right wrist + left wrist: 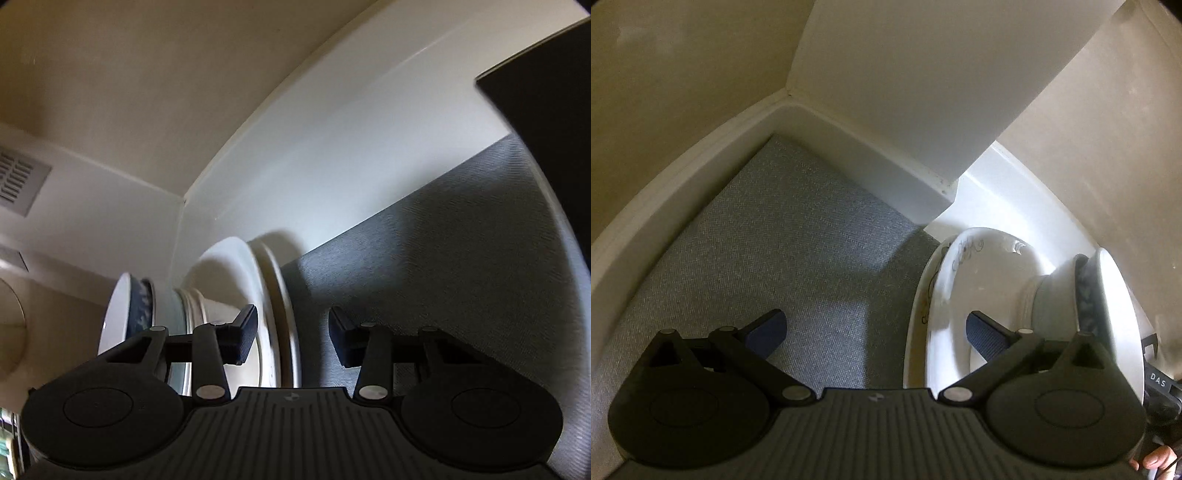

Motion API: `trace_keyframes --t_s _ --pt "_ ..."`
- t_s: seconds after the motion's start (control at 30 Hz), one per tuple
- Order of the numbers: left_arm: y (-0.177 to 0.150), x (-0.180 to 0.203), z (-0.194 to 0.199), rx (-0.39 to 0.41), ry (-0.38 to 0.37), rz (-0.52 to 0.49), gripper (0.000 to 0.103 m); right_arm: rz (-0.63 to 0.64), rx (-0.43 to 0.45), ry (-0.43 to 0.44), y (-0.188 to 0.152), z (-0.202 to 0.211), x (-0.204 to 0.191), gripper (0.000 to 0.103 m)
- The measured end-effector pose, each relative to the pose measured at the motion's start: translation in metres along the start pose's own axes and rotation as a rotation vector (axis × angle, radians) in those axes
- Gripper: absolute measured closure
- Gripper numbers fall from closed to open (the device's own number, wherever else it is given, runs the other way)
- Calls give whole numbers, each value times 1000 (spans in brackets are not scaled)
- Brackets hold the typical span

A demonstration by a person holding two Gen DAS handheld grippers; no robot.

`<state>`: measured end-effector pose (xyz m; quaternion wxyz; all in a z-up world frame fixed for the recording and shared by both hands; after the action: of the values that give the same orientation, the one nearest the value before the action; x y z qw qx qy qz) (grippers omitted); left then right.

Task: Organize plates and bowls

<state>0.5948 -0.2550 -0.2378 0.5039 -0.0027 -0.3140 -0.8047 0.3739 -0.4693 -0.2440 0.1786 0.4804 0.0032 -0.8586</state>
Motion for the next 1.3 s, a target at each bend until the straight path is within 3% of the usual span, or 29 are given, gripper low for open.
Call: trace_keyframes --t_s 0.2,0.23,0.27,0.3,0.33,0.37,0.8,1.3 --pt "2 3 -1 -6 0 -55 1 -3 -27 30 0 0 7 54" --pt "2 4 -1 -9 -1 -60 5 -10 -40 41 0 -5 5 55" --pt "3 6 0 -15 -2 -71 10 -18 -63 54 -1 -11 3 64" --pt "3 11 -1 -28 -16 -91 29 -26 -88 61 0 -17 2 74" --pt "2 17 -3 -62 -59 -111 59 -30 -122 58 -3 -25 0 79" --pt "-1 24 -4 -119 -146 -107 64 -27 -111 51 -6 -27 -2 79" --pt "-30 32 -7 -173 -170 -125 64 -35 -164 3 -20 -22 -8 78" --pt "-96 40 20 -240 -204 -161 65 -94 -186 -93 -79 16 7 75"
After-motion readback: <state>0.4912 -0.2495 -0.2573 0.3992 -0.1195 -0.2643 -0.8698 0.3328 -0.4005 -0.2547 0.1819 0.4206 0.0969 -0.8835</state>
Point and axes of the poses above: each gripper's, at about its wrist camera, not at the fingertips, and z roughly against the way its jaws point, x to its right, y to its top, the point moved 5 cm from there along -z, roughly the way its jaws point, and after that the axes turned 9 degrees about -z, right-handed, at the moved point
